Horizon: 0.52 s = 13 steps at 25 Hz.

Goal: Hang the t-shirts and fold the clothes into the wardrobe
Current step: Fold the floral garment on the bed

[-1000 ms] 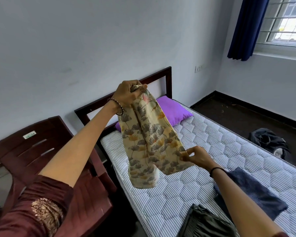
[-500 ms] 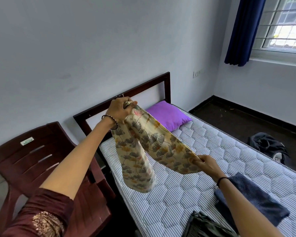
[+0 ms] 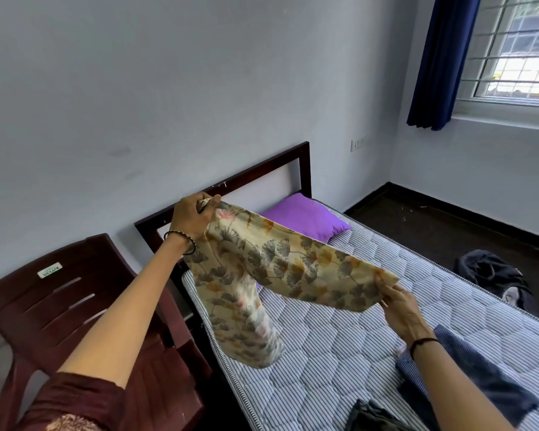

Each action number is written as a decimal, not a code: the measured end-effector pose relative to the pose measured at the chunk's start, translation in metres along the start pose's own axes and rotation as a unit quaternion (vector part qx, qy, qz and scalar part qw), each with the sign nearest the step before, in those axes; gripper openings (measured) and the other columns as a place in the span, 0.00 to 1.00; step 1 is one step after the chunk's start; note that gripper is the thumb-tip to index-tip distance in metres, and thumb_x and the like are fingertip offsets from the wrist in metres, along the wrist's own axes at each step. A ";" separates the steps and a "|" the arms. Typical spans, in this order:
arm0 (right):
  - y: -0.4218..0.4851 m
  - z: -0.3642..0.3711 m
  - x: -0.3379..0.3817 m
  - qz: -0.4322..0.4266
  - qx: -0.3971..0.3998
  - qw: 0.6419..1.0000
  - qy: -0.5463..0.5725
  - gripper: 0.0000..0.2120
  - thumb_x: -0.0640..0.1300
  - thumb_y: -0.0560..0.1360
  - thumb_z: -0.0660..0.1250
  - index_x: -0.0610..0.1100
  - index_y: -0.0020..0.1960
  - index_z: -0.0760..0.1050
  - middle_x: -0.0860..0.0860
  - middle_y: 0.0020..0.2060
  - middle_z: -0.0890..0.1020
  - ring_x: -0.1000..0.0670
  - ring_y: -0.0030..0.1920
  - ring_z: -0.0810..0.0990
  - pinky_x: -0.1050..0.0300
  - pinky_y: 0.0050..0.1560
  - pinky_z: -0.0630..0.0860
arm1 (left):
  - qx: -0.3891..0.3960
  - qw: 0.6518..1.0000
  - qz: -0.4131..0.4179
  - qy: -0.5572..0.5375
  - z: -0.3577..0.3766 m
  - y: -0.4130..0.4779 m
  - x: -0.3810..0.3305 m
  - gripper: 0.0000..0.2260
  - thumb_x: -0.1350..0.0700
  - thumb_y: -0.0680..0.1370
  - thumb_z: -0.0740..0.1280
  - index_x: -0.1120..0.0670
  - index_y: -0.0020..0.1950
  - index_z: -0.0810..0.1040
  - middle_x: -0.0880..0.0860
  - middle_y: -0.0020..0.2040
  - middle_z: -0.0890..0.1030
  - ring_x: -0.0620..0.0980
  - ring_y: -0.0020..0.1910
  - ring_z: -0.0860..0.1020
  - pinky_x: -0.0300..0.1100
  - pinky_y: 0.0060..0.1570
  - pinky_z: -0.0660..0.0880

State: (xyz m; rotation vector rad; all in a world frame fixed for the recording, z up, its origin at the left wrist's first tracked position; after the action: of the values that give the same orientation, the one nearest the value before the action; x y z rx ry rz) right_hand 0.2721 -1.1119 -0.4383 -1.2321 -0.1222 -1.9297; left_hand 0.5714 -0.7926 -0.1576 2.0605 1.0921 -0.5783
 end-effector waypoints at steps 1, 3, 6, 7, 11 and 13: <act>0.001 0.001 0.001 0.003 0.009 0.999 0.038 0.13 0.39 0.81 0.66 0.32 0.61 0.78 0.40 0.55 0.85 0.43 0.55 0.84 0.50 0.62 0.80 | 0.009 0.997 -0.030 -0.065 0.000 -0.002 0.005 0.12 0.48 0.79 0.69 0.55 0.44 0.83 0.50 0.35 0.81 0.41 0.32 0.77 0.34 0.35 0.73; 0.002 0.001 0.004 -0.010 -0.018 1.000 0.001 0.11 0.42 0.82 0.66 0.35 0.56 0.81 0.41 0.50 0.86 0.43 0.51 0.85 0.48 0.55 0.83 | 0.063 0.984 -0.081 -0.146 0.008 -0.004 0.015 0.11 0.49 0.78 0.70 0.56 0.44 0.83 0.49 0.38 0.82 0.44 0.38 0.79 0.39 0.42 0.75; -0.002 0.001 0.029 -0.102 -0.174 0.908 -0.367 0.10 0.39 0.79 0.68 0.35 0.42 0.79 0.41 0.35 0.81 0.38 0.41 0.79 0.46 0.41 0.74 | 0.148 0.981 -0.070 0.100 0.025 -0.007 0.027 0.14 0.47 0.78 0.69 0.57 0.43 0.82 0.52 0.38 0.80 0.51 0.41 0.78 0.42 0.42 0.71; -0.005 0.011 0.034 -0.125 -0.190 0.884 -0.409 0.10 0.38 0.79 0.66 0.34 0.41 0.77 0.41 0.33 0.78 0.37 0.40 0.76 0.48 0.38 0.68 | 0.129 0.982 -0.069 0.123 0.026 -0.008 0.029 0.14 0.47 0.79 0.68 0.56 0.42 0.82 0.51 0.36 0.80 0.52 0.41 0.78 0.42 0.41 0.71; -0.009 0.029 0.052 -0.171 -0.227 0.875 -0.391 0.14 0.43 0.82 0.65 0.35 0.41 0.76 0.44 0.33 0.77 0.38 0.39 0.76 0.54 0.33 0.63 | 0.094 0.992 -0.068 0.043 0.030 -0.015 0.023 0.14 0.46 0.79 0.67 0.54 0.43 0.84 0.47 0.33 0.80 0.45 0.36 0.78 0.36 0.35 0.70; -0.011 0.039 0.058 -0.193 -0.224 0.867 -0.400 0.17 0.48 0.82 0.65 0.37 0.40 0.76 0.44 0.33 0.78 0.40 0.39 0.78 0.55 0.33 0.63 | 0.104 0.992 -0.069 0.038 0.035 -0.017 0.023 0.15 0.44 0.79 0.66 0.54 0.43 0.83 0.52 0.37 0.83 0.50 0.39 0.80 0.43 0.41 0.74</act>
State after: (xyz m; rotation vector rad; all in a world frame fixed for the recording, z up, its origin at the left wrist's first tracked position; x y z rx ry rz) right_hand 0.2816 -1.1206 -0.3688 -2.4372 -0.3873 -1.6731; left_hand 0.5680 -0.8007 -0.2017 2.2114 1.2728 -0.7128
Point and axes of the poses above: each hand's wrist, its own y-axis towards the middle knuckle, its own z-axis out of the palm, x = y × z, the point moved 8 cm from there along y, towards the middle knuckle
